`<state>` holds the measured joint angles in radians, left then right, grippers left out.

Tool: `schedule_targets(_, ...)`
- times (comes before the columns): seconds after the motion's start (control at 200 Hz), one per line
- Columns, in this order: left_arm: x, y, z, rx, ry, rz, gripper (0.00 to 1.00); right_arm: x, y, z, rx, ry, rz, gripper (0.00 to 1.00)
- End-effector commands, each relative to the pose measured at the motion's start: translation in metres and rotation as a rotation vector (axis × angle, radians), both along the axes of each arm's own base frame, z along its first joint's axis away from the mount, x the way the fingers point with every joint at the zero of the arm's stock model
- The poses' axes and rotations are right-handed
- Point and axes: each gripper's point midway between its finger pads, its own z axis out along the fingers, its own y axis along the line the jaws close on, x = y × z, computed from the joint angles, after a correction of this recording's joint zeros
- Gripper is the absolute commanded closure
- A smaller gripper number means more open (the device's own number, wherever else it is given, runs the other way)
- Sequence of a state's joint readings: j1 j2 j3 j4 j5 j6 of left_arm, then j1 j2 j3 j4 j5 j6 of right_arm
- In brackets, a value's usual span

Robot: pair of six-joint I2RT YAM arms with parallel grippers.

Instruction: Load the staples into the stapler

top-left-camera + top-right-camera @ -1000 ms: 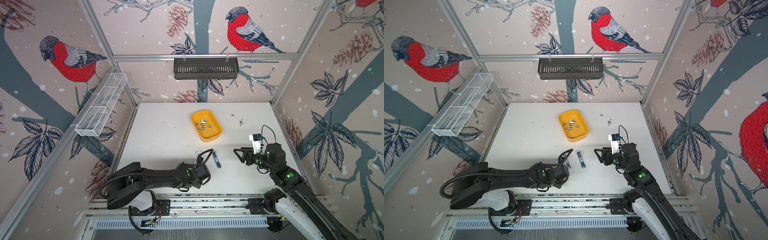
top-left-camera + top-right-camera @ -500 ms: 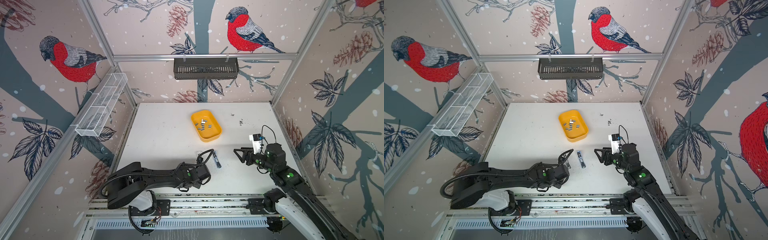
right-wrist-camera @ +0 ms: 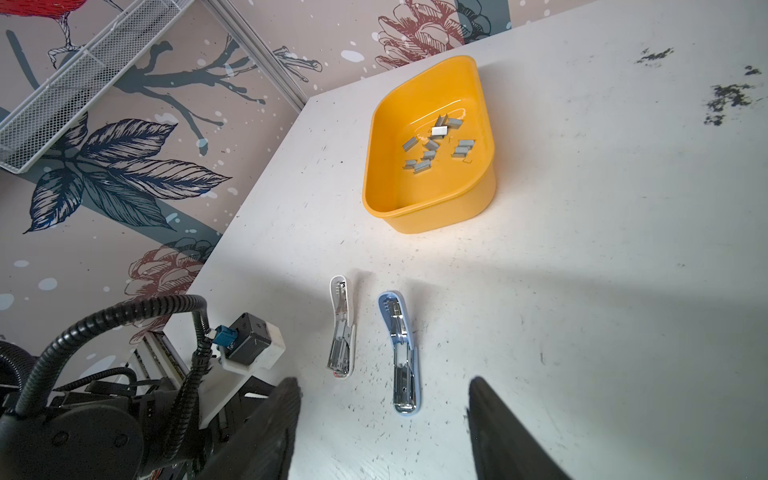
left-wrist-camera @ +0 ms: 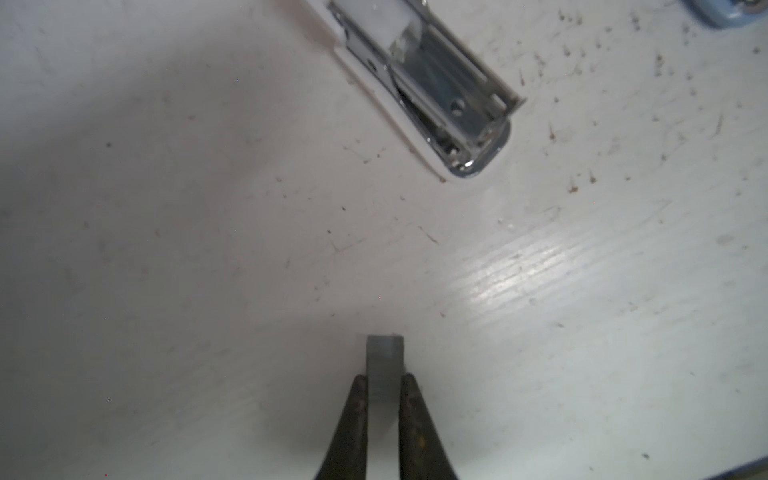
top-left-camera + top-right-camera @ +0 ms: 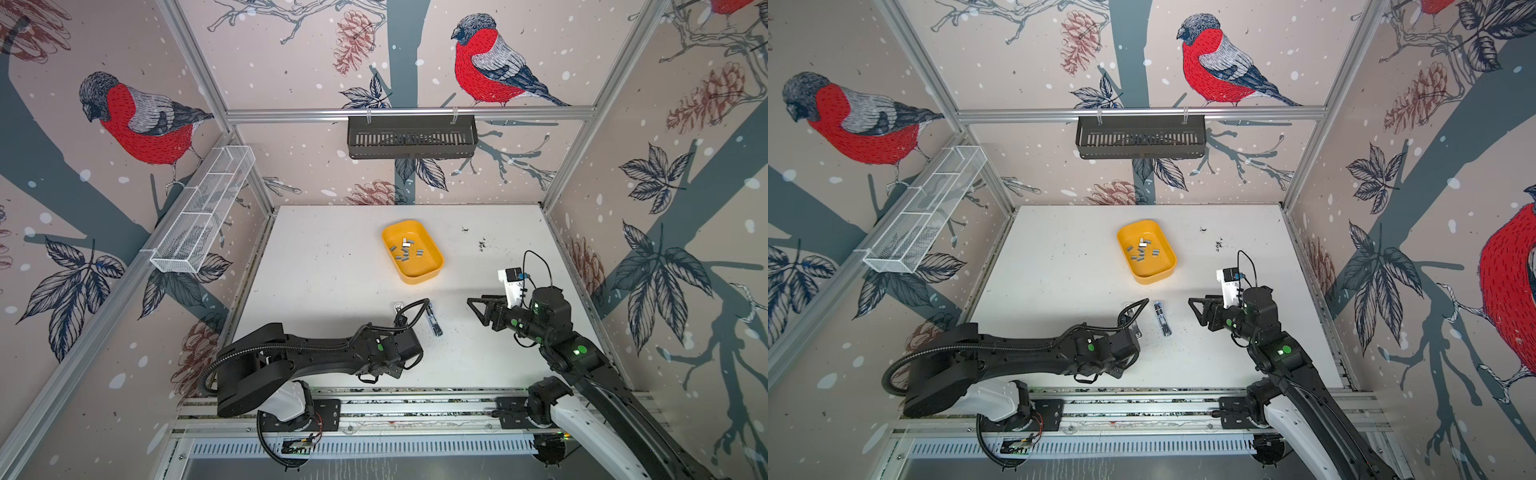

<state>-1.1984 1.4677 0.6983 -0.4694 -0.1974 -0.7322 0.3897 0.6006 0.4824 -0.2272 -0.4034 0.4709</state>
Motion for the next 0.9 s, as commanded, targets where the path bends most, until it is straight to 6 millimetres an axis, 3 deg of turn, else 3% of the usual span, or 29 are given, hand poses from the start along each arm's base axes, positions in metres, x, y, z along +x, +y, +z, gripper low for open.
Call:
schedule_targets(0.0,-0.02,0.011,0.0,0.053,0.105,-0.015,0.86,0.001,0.005,0.01,0.051,-0.02,0.012,0.35)
schedule_targets(0.185,0.003,-0.028,0.034,-0.143,0.067,-0.03,0.87,0.001,0.017,0.016,0.163,0.016,0.047,0.36)
schedule_targets(0.425,0.046,-0.069,0.099,-0.513,-0.009,-0.047,0.86,0.003,0.028,0.022,0.247,0.038,0.082,0.37)
schedule_targets(0.7,0.071,-0.092,0.172,-0.888,-0.062,-0.129,0.86,-0.001,0.044,0.035,0.331,0.028,0.154,0.37)
schedule_targets(0.896,0.078,-0.092,0.223,-1.118,-0.103,-0.176,0.85,-0.004,0.059,0.053,0.403,0.011,0.189,0.38)
